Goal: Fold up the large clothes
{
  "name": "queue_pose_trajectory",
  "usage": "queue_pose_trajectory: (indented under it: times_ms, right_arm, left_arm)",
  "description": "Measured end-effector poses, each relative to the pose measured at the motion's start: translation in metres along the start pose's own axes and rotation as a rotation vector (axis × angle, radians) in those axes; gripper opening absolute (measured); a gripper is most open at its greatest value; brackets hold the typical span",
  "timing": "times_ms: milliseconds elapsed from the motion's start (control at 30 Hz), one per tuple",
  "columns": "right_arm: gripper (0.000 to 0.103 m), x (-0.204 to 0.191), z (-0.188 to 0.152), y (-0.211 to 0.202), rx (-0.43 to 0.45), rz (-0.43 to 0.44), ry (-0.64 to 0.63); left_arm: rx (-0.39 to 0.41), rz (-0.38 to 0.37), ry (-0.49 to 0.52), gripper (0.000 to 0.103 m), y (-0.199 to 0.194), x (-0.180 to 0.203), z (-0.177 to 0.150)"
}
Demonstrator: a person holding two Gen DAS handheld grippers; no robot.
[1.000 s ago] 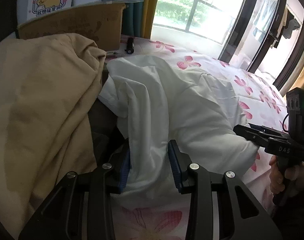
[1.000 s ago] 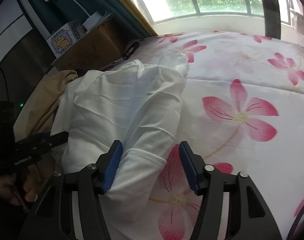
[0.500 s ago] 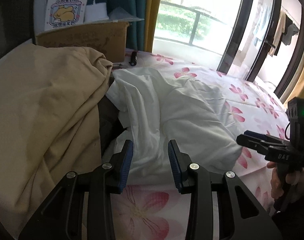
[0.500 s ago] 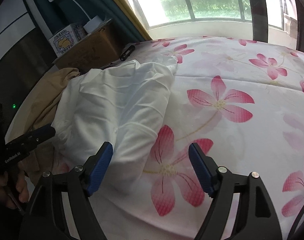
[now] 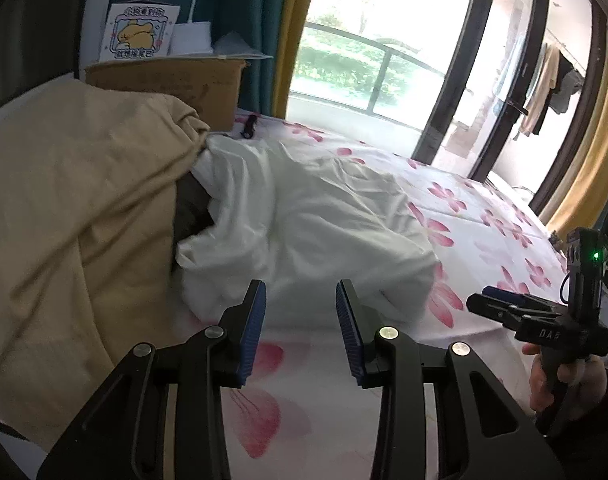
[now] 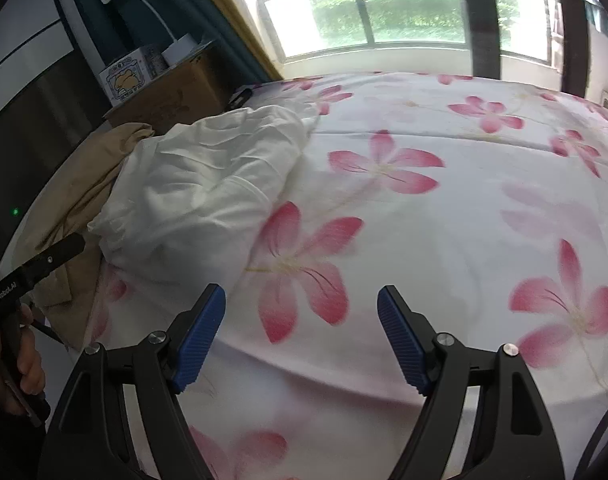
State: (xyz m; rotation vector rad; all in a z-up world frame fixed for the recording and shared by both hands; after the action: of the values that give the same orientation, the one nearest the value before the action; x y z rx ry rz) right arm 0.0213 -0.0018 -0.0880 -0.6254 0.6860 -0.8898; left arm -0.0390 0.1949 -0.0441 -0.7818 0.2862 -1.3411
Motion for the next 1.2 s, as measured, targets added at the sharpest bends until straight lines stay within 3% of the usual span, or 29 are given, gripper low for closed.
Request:
queue_pose_trajectory:
  times_ms: [333,733,900,1000,1200]
  right_arm:
    - [0.078,0.027,-0.025,-0.033,0.034,-0.059,0.032]
    - [0.078,0.063,-0.043,-0.069,0.079,-0.129,0.085]
    - [0.078,0.076,-0.047,-0.082,0.095,-0.159,0.101]
    - [0.078,0.083,-0.048,-0.091,0.107,-0.184,0.105]
    - [0.078,0.097,-0.049,-0.112,0.145,-0.232,0.111]
  left_arm:
    - [-0.02,-0.062,0.035,0.038,-0.001,0.035,-0.026]
    - [-0.014,-0.105,0.103,0.039,0.002,0.086,-0.033]
    - [0.001,-0.062,0.15,0.039,0.004,0.108,-0.032]
    - [0.021,-0.063,0.166,0.057,0.002,0.116,-0.03]
    - [0.056,-0.079,0.19,0.059,-0.004,0.132,-0.023]
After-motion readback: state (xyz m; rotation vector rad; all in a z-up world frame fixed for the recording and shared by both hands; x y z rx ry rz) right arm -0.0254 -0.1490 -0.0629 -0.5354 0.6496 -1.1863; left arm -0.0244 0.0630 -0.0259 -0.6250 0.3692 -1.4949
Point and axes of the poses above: each gripper's, at about its wrist camera, not at the fingertips, and y roughly the way its jaws point, x to its right, z to its top, the point moved 2 cm from there along y, roughly the way its jaws point, and after that the axes turned 2 degrees about -y, right-handed, at the moved point
